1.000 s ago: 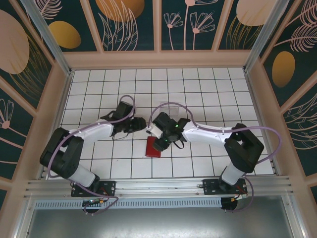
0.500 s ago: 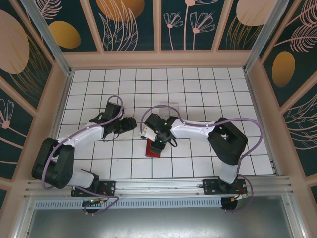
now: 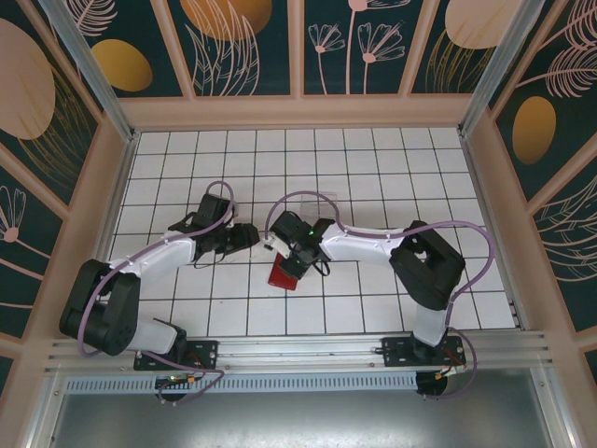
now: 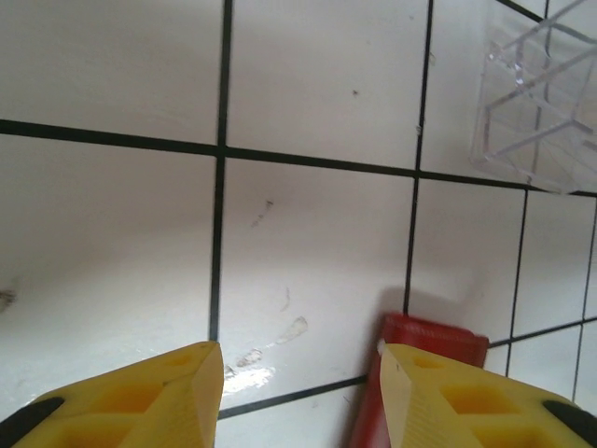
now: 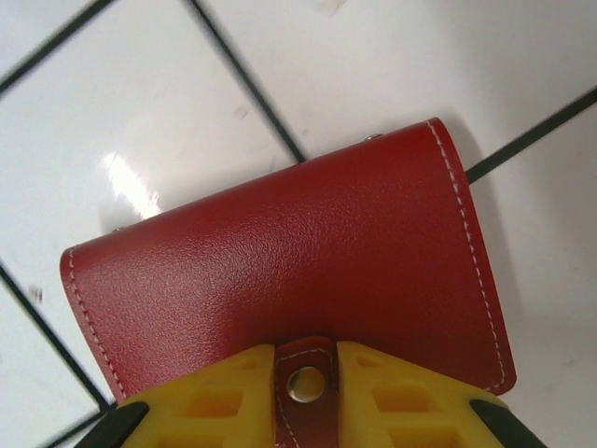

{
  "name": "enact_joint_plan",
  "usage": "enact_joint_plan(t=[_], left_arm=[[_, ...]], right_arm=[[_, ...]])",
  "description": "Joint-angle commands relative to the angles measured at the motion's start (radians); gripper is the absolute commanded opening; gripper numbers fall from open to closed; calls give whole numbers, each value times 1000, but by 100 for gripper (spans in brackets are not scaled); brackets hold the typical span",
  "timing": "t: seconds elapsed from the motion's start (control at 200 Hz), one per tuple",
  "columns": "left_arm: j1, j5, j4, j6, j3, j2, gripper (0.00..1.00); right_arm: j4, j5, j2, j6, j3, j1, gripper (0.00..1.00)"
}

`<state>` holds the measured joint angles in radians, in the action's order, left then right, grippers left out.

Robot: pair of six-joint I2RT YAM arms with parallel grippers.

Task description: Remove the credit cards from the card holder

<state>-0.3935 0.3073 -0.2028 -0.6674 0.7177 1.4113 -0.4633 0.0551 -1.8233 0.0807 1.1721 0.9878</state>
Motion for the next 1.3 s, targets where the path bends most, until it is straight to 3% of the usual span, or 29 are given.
enact_joint_plan(t=[0.0,0.18,0.285,0.475,0.781,1.071,1.296], left_arm=[[-10,58,15,-26,-11,-23,48],[-21,153,106,-86,-50,-28,44],[-50,182,148,-112,-65,-3,36],[-81,198,239,-164,-104,61,22],[-82,217,344,-196,-148,190,14],[-82,148,311,-185,-167,227,11],[-81,133,261,-174,-140,193,12]], right_arm=[[117,-65,2,-195,33,-9,21],[252,-81,14,-390,11,-14,20],[335,-38,13,-448,-26,-14,20],[446,-21,31,-457,-117,2,19],[569,-20,75,-443,-230,20,19],[519,-104,190,-474,-311,29,19],[374,-164,325,-582,-393,31,32]])
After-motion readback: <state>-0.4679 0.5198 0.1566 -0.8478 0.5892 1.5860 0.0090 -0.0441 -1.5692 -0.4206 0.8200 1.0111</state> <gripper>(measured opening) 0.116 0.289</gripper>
